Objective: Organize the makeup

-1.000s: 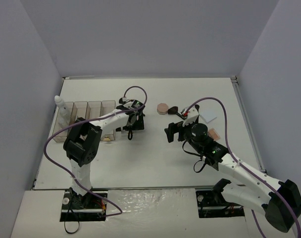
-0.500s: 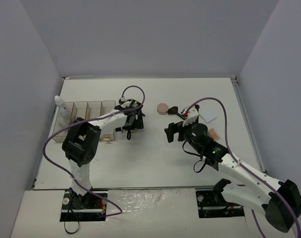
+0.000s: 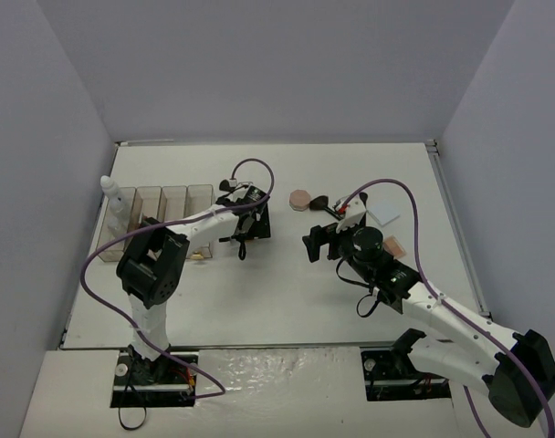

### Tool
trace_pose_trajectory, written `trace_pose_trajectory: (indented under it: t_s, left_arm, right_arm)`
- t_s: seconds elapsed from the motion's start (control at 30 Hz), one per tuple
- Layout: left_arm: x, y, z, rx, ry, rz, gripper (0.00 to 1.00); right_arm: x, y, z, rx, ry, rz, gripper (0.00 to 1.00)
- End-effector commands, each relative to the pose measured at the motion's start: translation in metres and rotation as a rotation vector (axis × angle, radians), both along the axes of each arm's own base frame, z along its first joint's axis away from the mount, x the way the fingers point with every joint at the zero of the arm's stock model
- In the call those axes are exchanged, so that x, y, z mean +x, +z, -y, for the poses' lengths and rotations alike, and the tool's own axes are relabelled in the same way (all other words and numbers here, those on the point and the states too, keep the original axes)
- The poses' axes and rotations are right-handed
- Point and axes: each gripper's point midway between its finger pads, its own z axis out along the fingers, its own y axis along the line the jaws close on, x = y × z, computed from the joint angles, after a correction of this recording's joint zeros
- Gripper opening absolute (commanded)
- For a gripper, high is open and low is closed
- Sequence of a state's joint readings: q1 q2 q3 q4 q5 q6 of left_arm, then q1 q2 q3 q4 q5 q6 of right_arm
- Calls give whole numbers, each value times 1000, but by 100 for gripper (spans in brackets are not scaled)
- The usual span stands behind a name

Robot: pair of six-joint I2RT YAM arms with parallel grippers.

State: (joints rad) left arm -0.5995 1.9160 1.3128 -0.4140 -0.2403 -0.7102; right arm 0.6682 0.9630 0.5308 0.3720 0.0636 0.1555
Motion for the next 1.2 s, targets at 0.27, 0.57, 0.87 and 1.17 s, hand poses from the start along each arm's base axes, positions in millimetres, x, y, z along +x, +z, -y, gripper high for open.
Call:
trace_pose_trajectory:
  t_s: [0.27,0.57,0.87,1.17]
  left_arm:
    - [0,19,-6,-31,83,27,97]
    - [2,30,-14,-20,112,66,97]
    - [4,27,-17,-21,127,63,97]
    - [-3,-2,-10,-29,109,4,83]
  right_arm:
    - [7,21,-6,61,-1,64,100]
    - [6,22,-6,64,3,65,100]
    - [6,22,-7,68,11,67,100]
    - [6,22,-6,69,5,68,100]
